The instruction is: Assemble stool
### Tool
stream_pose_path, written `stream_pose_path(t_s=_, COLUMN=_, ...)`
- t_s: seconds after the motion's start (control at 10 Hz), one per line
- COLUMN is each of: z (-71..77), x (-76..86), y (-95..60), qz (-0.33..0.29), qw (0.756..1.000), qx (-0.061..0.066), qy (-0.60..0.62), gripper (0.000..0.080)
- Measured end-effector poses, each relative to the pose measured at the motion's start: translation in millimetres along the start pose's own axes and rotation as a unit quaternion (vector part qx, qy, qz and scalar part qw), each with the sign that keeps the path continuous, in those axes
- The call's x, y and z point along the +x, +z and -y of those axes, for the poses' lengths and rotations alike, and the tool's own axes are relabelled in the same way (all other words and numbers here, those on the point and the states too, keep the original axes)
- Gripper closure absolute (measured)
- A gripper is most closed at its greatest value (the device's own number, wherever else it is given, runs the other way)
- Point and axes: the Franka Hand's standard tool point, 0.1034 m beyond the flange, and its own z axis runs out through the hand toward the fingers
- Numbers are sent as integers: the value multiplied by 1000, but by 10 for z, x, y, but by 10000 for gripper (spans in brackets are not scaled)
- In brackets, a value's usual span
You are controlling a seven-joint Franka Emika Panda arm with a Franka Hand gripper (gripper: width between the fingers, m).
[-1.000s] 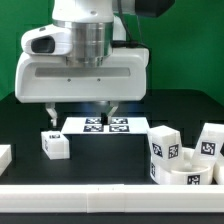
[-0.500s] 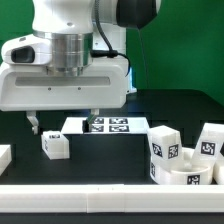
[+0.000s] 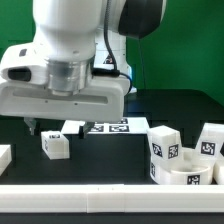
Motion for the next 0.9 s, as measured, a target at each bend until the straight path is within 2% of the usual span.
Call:
stream_pose_path(t_s=0.5, z=32, x=-70, y=118, qz=166, qw=986, qx=10, qy=-9, gripper=150)
stream_pose_path(t_s=0.8, z=118, x=-153, y=202, qz=272, qw=962, qx=21, qy=-23, gripper=150)
stream_pose_path(t_s=0.9, z=126, x=-135, y=250, qz=286, qw=958, qx=22, qy=-24, gripper=150)
